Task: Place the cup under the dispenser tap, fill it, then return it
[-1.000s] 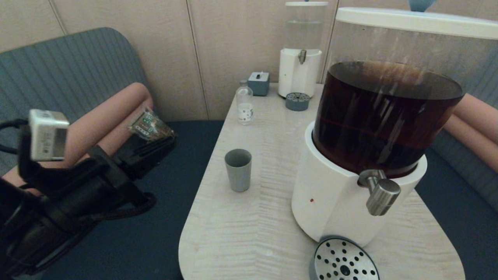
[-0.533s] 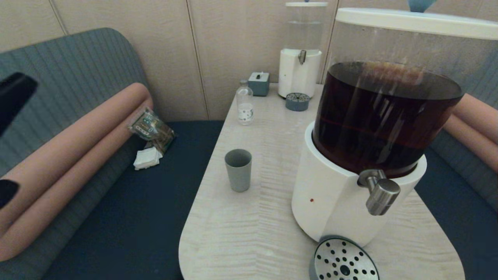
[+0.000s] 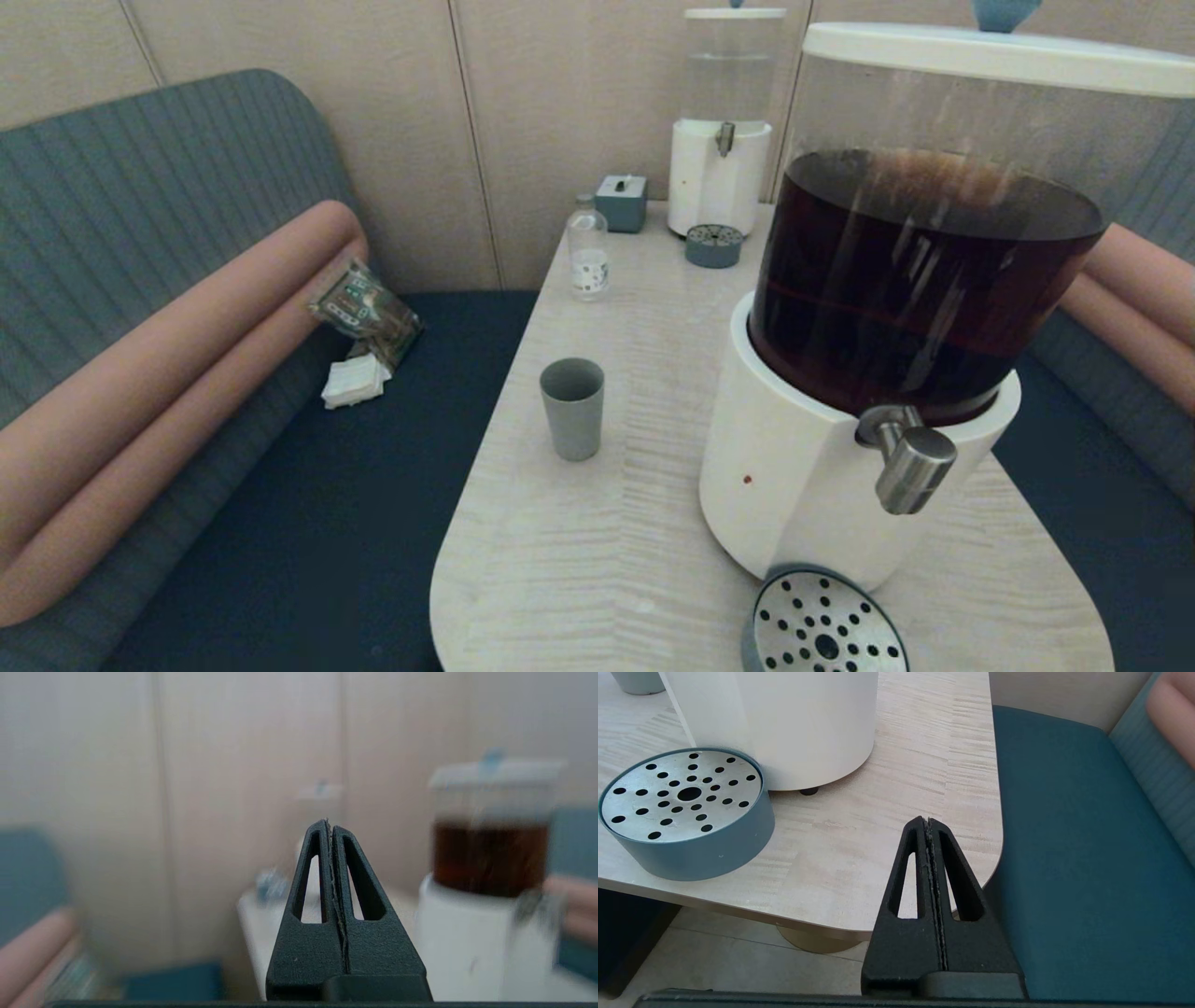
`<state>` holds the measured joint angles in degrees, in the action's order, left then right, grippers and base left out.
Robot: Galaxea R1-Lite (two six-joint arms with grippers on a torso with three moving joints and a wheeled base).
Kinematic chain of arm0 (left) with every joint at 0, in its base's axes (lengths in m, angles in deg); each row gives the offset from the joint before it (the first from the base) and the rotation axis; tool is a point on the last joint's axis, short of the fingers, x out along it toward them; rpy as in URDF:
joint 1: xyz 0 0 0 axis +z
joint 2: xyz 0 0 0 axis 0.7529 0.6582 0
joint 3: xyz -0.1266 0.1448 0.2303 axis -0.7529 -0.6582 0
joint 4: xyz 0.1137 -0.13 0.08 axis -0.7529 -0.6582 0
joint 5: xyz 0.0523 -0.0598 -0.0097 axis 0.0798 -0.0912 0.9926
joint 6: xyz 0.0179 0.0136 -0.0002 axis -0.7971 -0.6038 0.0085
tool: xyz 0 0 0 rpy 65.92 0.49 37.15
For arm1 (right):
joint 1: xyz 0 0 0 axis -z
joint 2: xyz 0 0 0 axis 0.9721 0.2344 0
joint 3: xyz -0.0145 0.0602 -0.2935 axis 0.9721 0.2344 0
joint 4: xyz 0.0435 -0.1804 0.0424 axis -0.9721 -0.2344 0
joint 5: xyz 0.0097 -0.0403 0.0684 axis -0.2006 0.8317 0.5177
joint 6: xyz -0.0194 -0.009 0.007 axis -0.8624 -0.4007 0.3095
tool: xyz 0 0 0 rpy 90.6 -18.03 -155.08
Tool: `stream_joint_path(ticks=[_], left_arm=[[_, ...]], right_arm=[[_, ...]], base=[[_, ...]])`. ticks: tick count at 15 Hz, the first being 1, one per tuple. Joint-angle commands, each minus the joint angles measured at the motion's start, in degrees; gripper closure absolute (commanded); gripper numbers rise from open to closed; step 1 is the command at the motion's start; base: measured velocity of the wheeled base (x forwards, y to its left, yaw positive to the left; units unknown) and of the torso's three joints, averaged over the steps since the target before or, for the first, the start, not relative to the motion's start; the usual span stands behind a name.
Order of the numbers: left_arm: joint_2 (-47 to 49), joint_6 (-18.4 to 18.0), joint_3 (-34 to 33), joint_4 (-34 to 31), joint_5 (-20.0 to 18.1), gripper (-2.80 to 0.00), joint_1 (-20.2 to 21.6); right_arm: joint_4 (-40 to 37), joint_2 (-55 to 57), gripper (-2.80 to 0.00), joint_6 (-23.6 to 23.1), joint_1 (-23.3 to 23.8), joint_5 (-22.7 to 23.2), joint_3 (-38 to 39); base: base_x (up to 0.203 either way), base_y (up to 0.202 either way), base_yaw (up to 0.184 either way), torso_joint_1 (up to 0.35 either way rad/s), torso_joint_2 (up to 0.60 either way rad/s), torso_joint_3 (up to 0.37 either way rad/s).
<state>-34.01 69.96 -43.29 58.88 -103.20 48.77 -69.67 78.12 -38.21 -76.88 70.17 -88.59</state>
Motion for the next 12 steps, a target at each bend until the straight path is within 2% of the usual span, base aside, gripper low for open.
stream_joint_path(ticks=[1, 3, 6, 8, 12], left_arm=[[-8.7, -2.2, -5.1, -2.3, 1.1, 0.0, 0.7], [-13.2, -5.6, -7.8, -8.4, 2.5, 0.0, 0.7], [-16.1, -9.1, -8.3, -19.9, 6.6, 0.0, 0.8], [-16.1, -10.2, -8.3, -23.0, 8.5, 0.0, 0.8], [-16.1, -12.4, -8.3, -42.0, 13.2, 0.0, 0.8]], right_arm=[[0.0, -0.5, 0.0, 0.0, 0.0, 0.0, 0.5], [0.0, -0.5, 0.0, 0.0, -0.1, 0.0, 0.5], [0.0, -0.5, 0.0, 0.0, 0.0, 0.0, 0.5], [0.0, -0.5, 0.0, 0.0, 0.0, 0.0, 0.5], [0.0, -0.5, 0.0, 0.0, 0.0, 0.0, 0.5]], base=[[0.0, 0.0, 0.0, 0.0, 0.0, 0.0], [0.0, 0.0, 0.0, 0.0, 0.0, 0.0], [0.0, 0.0, 0.0, 0.0, 0.0, 0.0], [0.0, 0.0, 0.0, 0.0, 0.0, 0.0], [0.0, 0.0, 0.0, 0.0, 0.0, 0.0]])
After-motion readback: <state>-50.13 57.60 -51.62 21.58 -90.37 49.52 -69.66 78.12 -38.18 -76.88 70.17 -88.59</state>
